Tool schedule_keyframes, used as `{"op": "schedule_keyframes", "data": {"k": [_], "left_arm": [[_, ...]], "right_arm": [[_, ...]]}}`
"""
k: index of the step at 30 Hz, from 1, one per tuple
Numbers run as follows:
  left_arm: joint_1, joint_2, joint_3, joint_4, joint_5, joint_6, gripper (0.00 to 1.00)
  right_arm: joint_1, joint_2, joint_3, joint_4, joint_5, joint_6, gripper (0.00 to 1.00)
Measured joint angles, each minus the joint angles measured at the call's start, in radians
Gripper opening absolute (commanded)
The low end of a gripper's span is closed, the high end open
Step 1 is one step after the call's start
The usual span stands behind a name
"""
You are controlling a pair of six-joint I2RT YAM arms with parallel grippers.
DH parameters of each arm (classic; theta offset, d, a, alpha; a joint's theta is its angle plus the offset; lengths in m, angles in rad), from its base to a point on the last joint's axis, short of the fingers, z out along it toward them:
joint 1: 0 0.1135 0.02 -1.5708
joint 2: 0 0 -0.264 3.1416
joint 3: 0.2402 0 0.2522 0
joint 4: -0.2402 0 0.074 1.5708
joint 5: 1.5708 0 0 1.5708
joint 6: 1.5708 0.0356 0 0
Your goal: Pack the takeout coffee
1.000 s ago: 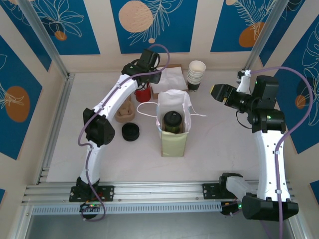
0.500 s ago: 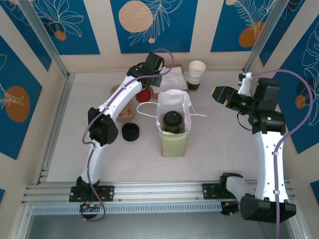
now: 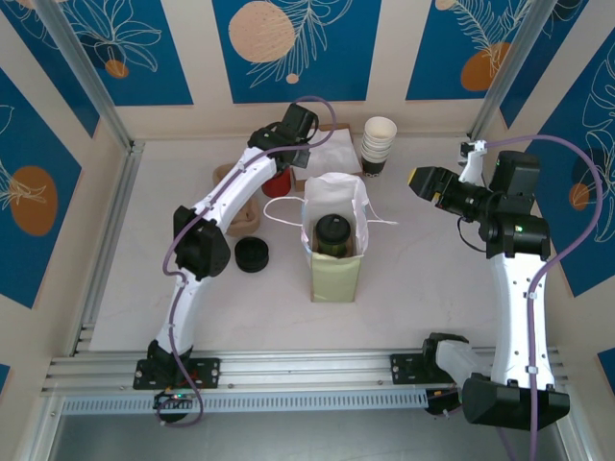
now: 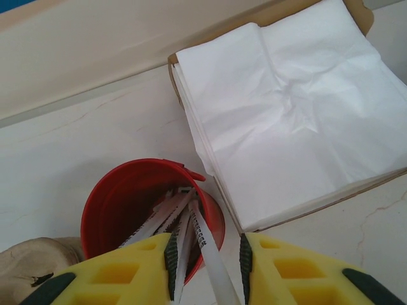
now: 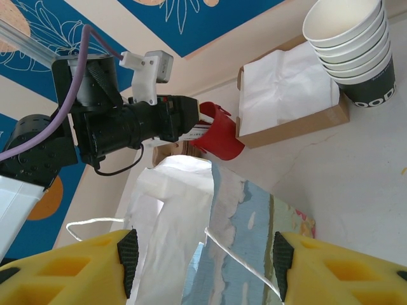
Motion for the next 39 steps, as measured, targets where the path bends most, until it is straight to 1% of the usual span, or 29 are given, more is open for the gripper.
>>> {"op": "schedule_keyframes", "data": {"k": [15,26,35,39], "left_arm": [[0.0,0.027,0.013,0.001,-0.019,-0.001,0.29],[0.0,0.054,0.021,0.0,-0.024,0.0,0.18],[0.0,0.052,0.105,-0.001,-0.023,0.005,0.14],[0.0,0.037,0.111,-0.006,-0.023,0.009,0.12]], "right_arm": [[-0.005,0.001,-0.004,0.012,-0.013,0.0,0.6],[-0.009,0.011,-0.004,0.021,-0.021,0.0,0.6],[-0.01,0.021,-0.004,0.027,-0.029,0.001,0.6],[-0.01,0.021,-0.004,0.034,-0.035,0.001,0.59]]}}
